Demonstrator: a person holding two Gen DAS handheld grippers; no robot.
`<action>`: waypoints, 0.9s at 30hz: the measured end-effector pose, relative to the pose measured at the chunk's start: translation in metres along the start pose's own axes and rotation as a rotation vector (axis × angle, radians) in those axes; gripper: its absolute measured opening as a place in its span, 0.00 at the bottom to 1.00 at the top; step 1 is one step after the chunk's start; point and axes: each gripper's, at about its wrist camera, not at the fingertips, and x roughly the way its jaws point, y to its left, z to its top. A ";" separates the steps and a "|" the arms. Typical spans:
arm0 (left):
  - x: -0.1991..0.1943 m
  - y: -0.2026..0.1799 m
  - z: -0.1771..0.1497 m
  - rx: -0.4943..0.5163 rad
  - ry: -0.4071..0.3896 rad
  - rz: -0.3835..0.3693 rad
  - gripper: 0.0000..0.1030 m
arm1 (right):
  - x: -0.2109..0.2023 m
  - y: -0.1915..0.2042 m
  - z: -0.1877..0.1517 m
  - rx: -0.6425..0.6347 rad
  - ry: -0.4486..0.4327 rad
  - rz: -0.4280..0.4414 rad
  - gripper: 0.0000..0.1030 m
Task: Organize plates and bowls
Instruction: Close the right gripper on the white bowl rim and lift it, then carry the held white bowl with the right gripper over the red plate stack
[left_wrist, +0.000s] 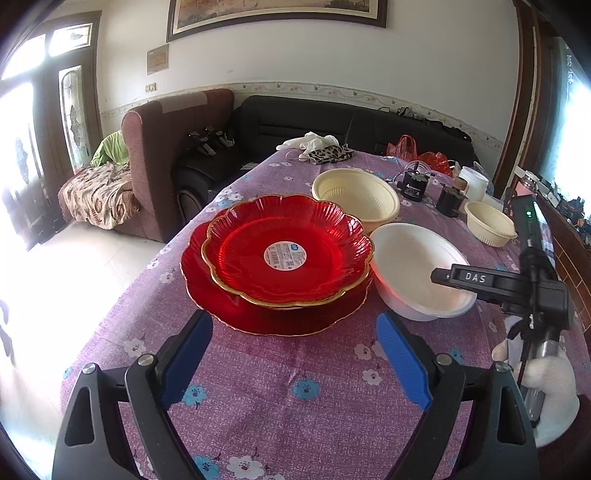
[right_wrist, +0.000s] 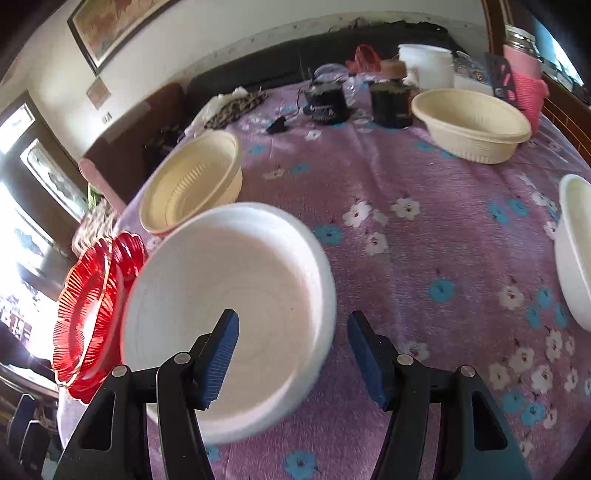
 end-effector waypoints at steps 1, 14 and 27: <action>0.001 0.001 0.000 -0.004 0.000 0.002 0.87 | 0.003 0.001 0.001 -0.007 0.009 -0.010 0.63; 0.003 0.011 0.004 -0.093 0.025 -0.072 0.87 | -0.025 -0.025 -0.015 -0.049 0.044 -0.036 0.16; 0.030 -0.081 0.001 0.055 0.184 -0.301 0.87 | -0.082 -0.095 -0.048 -0.014 0.038 -0.061 0.16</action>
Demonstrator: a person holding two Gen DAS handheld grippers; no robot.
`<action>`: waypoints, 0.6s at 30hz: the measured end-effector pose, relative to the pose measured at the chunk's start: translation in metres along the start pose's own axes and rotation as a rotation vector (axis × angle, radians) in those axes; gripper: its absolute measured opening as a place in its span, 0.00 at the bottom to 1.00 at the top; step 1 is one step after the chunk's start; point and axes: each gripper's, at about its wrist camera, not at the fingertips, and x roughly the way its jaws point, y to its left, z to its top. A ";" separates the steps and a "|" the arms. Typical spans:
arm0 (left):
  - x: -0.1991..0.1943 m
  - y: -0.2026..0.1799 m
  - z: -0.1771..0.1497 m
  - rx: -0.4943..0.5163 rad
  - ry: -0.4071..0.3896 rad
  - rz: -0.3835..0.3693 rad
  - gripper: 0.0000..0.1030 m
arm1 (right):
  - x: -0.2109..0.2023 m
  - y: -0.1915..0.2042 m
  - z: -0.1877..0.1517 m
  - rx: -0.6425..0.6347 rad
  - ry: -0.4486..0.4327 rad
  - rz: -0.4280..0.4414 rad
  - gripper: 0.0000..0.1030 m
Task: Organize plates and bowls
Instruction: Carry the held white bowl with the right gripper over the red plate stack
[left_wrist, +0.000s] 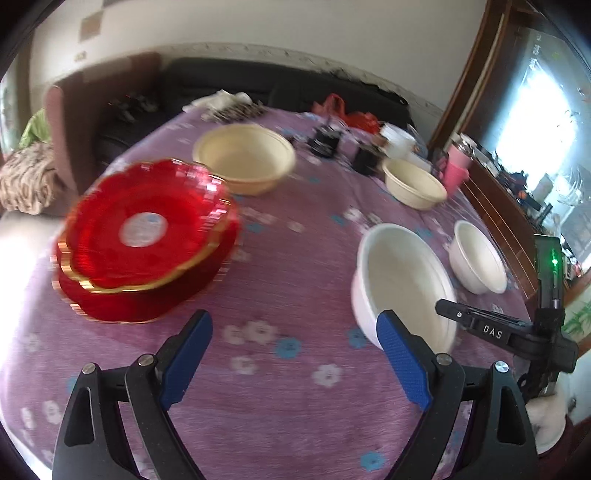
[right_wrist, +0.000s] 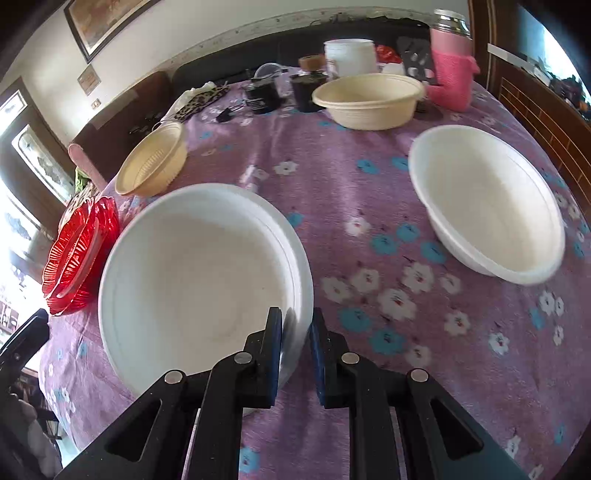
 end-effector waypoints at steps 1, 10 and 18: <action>0.006 -0.007 0.002 0.008 0.004 -0.002 0.87 | -0.001 -0.001 0.000 0.006 -0.004 0.008 0.16; 0.061 -0.033 0.016 0.030 0.094 0.003 0.84 | 0.002 0.001 -0.002 0.013 -0.033 0.015 0.16; 0.098 -0.043 0.012 0.036 0.205 -0.015 0.42 | 0.007 -0.005 -0.004 0.033 -0.022 0.036 0.17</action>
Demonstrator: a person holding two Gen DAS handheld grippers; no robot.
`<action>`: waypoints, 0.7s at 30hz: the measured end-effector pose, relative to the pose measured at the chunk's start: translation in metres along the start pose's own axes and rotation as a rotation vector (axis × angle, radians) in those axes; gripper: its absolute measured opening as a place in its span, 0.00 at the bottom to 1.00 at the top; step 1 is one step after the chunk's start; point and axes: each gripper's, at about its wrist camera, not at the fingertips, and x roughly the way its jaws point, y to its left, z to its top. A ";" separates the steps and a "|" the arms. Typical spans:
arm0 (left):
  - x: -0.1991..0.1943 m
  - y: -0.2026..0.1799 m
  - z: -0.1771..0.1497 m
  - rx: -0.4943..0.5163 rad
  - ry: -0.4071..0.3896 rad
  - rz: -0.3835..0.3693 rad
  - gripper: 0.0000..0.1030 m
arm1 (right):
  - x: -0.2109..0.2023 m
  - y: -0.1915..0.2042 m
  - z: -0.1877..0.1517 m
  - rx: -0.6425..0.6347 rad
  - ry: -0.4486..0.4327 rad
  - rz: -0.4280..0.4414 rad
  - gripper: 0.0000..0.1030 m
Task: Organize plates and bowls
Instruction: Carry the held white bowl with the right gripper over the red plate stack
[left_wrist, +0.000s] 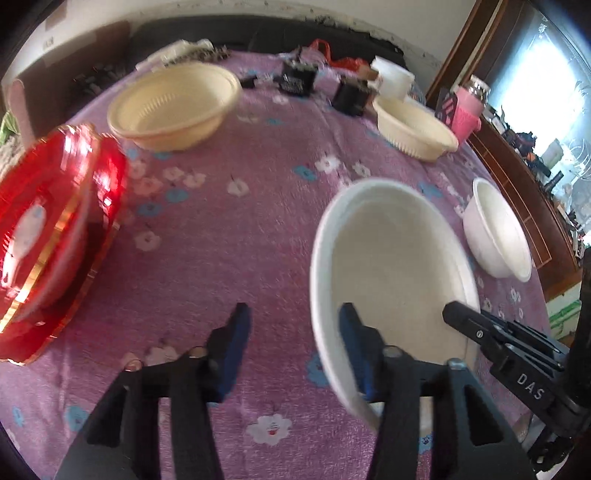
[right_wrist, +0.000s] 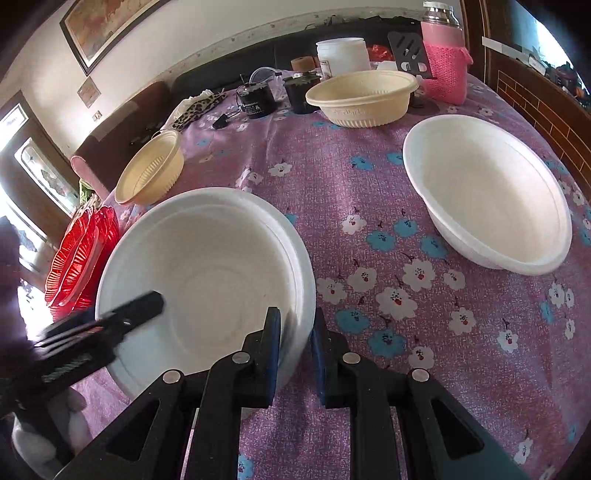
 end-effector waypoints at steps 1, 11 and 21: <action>0.002 -0.001 -0.001 0.001 0.005 -0.001 0.39 | 0.000 0.000 0.000 0.003 0.001 0.005 0.17; -0.012 -0.012 -0.009 0.071 -0.055 0.028 0.14 | -0.003 0.010 -0.003 -0.016 -0.015 0.027 0.17; -0.047 -0.021 -0.020 0.143 -0.173 0.085 0.15 | -0.015 0.024 -0.007 -0.062 -0.046 0.013 0.17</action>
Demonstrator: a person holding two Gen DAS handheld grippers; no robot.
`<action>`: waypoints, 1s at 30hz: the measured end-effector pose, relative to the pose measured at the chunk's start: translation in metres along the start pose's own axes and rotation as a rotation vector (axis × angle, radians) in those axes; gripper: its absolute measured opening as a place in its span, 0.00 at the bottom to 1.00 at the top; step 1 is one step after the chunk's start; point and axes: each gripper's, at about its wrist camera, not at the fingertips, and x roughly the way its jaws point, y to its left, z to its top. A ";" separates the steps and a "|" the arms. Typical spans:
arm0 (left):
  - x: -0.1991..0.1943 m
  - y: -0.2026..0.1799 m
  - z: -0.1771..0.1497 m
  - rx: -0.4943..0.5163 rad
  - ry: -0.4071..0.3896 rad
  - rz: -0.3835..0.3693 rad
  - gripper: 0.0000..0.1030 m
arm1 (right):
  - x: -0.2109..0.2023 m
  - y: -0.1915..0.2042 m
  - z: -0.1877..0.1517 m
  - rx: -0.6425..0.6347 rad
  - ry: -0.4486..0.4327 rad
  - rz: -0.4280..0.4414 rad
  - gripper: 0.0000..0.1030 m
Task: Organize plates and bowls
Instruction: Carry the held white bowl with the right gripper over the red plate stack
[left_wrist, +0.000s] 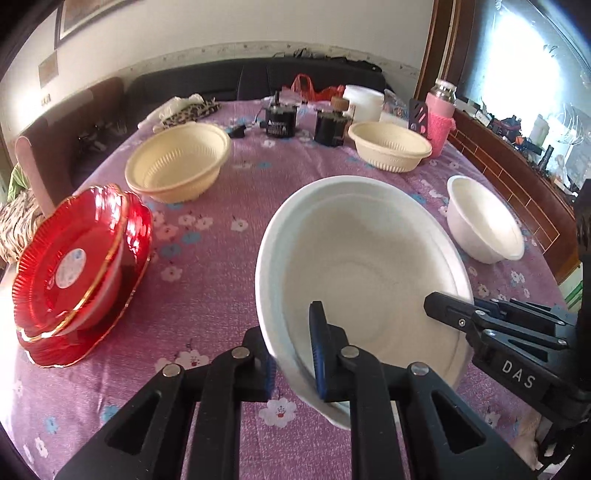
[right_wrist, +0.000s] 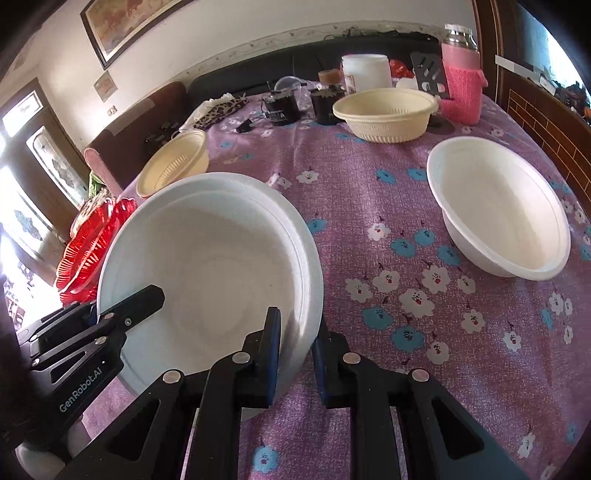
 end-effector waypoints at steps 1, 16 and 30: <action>-0.004 0.001 0.000 -0.003 -0.007 -0.001 0.15 | -0.002 0.001 0.000 0.000 -0.006 0.004 0.17; -0.044 0.023 -0.009 -0.048 -0.077 0.010 0.15 | -0.027 0.038 0.001 -0.073 -0.060 0.017 0.17; -0.066 0.053 -0.020 -0.110 -0.112 0.017 0.15 | -0.034 0.074 -0.001 -0.137 -0.075 0.026 0.17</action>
